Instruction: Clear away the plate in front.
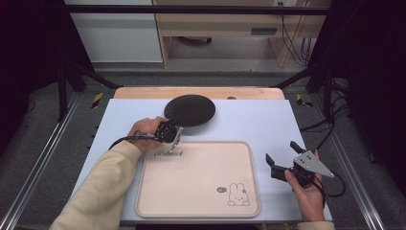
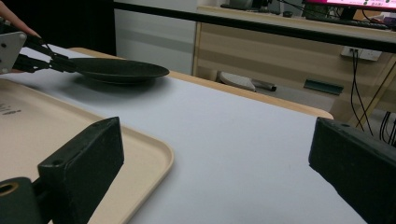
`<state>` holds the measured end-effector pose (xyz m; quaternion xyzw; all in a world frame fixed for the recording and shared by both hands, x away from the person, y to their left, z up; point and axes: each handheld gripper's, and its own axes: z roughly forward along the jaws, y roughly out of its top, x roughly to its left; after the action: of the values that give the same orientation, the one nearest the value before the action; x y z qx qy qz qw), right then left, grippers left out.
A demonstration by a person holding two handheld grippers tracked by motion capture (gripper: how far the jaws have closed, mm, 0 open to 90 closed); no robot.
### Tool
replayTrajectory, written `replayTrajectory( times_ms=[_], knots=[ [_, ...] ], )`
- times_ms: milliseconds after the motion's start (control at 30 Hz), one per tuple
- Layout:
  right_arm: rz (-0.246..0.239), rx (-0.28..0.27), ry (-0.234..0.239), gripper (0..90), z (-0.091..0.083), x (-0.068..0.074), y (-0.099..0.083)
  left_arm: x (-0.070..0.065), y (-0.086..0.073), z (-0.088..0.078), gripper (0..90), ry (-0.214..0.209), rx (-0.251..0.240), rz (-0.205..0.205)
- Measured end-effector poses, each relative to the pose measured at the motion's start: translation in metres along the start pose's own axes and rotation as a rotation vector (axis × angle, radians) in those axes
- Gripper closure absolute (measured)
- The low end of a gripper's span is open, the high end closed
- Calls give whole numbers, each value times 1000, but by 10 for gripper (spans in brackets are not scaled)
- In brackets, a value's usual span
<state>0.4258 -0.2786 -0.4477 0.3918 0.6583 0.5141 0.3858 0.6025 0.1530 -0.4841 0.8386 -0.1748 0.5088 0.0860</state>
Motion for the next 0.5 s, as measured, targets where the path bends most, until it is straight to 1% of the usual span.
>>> replayTrajectory(
  times_ms=[133,200,400,433,500],
  knots=[
    [2,-5,-2,36,0,-1,0,1,1,-1,864,6,5,4],
    [1,-3,-3,36,0,-2,0,1,0,-1,861,8,2,-2],
    [4,-1,-10,36,0,-3,-1,-1,-5,-4,859,22,8,13],
    [6,0,-12,36,0,-2,-1,-1,-6,-5,859,24,5,17],
    [7,-1,-16,36,0,-3,0,0,-8,-9,858,29,11,40]
  ],
)
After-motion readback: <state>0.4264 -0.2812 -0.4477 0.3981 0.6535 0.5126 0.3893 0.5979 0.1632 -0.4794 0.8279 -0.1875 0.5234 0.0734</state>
